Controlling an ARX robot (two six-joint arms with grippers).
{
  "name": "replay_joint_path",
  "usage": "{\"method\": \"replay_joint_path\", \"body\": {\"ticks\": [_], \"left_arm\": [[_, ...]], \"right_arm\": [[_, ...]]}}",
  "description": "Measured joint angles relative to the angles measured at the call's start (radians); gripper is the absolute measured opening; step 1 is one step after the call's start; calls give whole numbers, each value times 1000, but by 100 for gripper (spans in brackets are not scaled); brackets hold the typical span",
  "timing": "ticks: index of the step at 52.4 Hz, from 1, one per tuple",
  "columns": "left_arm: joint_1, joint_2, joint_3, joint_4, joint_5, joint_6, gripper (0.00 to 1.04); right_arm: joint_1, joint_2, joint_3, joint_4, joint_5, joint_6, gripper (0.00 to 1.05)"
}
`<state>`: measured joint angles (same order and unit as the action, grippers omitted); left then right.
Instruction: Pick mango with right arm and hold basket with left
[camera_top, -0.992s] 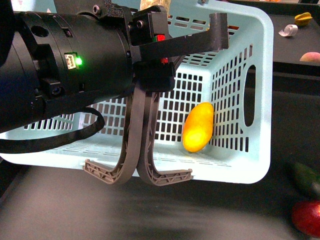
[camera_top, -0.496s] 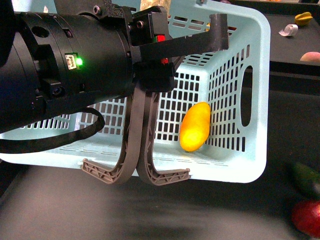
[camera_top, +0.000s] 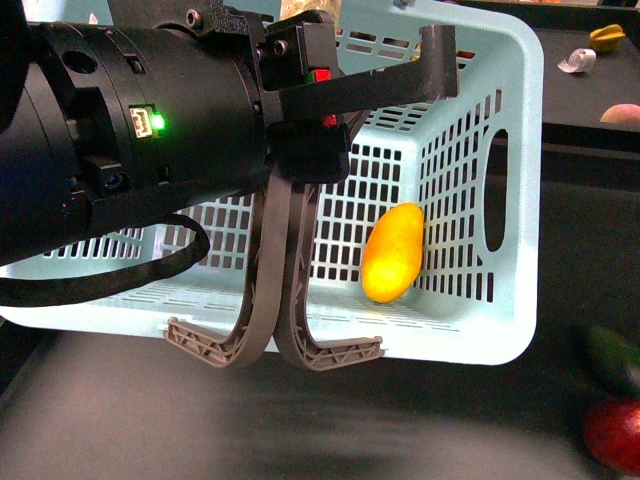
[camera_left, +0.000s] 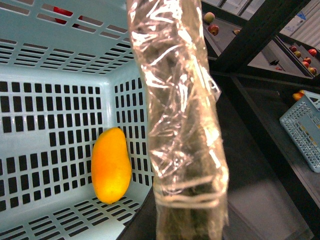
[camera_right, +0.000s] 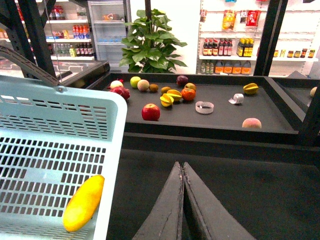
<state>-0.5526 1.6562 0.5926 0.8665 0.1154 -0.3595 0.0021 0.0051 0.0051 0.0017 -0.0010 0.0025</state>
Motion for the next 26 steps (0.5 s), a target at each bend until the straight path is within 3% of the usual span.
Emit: {"method": "replay_joint_path", "body": {"ticks": [11, 26], "left_arm": [[0, 0, 0, 0, 0, 0, 6], [0, 0, 0, 0, 0, 0, 6]], "right_arm": [[0, 0, 0, 0, 0, -1, 2], [0, 0, 0, 0, 0, -1, 54]]}}
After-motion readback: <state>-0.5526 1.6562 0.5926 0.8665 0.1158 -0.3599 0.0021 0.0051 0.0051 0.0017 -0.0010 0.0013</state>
